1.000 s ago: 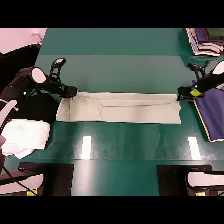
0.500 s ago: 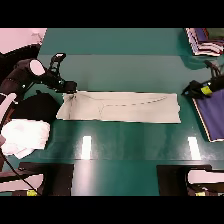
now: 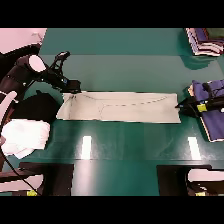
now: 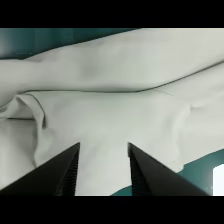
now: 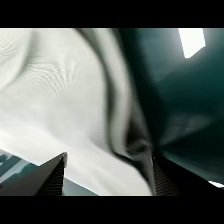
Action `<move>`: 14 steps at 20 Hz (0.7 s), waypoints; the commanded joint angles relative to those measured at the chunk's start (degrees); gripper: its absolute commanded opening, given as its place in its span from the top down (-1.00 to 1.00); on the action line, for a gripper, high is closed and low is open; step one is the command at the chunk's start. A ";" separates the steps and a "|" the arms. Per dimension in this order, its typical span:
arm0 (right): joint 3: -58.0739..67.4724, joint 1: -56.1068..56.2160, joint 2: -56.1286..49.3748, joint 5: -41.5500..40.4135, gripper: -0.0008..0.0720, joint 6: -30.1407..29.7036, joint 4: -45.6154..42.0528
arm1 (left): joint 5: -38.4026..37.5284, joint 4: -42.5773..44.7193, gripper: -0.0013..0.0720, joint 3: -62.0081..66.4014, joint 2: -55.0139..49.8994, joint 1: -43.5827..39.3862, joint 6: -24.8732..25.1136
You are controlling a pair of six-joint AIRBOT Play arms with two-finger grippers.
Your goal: Fold the shirts.
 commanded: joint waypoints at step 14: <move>25.35 16.90 8.00 5.09 0.94 6.86 1.88 | 14.05 -12.72 0.89 10.49 -18.62 -19.89 -0.48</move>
